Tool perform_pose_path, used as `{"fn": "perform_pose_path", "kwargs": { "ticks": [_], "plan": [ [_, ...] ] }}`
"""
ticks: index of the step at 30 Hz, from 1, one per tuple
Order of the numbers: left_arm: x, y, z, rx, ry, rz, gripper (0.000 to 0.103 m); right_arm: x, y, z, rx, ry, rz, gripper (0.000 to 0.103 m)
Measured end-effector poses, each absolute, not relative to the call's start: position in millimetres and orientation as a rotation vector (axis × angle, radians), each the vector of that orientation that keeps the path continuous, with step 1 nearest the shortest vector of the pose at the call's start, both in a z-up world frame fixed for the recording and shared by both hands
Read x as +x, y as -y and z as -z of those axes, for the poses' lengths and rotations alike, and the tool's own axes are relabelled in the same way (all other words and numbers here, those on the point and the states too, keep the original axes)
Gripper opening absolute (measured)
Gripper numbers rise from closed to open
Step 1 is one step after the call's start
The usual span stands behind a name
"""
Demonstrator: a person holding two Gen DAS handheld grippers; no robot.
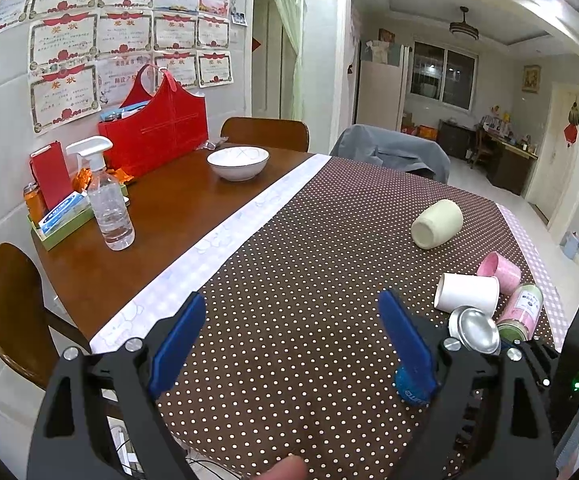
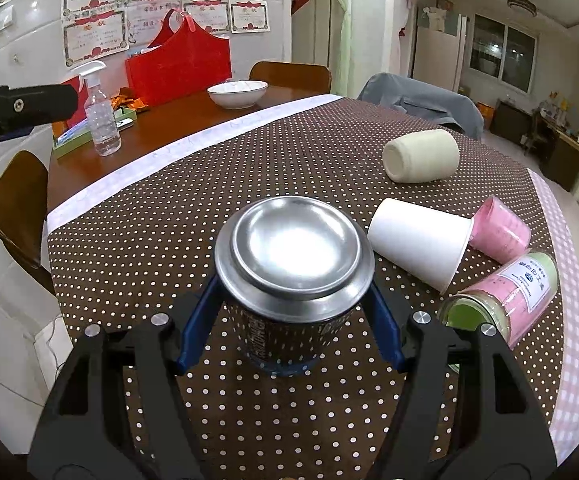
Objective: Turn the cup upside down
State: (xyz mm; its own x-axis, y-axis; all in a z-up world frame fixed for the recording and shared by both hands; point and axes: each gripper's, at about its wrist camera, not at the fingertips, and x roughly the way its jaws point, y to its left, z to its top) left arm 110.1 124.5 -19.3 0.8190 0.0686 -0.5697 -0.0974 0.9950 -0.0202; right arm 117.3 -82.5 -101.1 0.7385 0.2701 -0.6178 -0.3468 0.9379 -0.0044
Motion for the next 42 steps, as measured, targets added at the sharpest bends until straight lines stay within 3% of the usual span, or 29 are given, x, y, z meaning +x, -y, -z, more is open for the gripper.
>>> {"fn": "perform_pose_path", "kwargs": {
  "ticks": [2, 4, 9, 42],
  "plan": [
    [109, -124, 19, -0.048, -0.605, -0.088, 0.087, 118, 80, 100, -0.124, -0.659, -0.336, 0.072],
    [109, -124, 19, -0.047, -0.603, -0.087, 0.087, 116, 81, 99, -0.113, -0.652, -0.343, 0.088],
    [106, -123, 18, -0.046, -0.597, -0.086, 0.087, 115, 83, 95, -0.100, -0.644, -0.322, 0.097],
    [23, -59, -26, 0.070, -0.372, 0.039, 0.087, 37, 152, -12, 0.118, -0.405, -0.127, 0.097]
  ]
}}
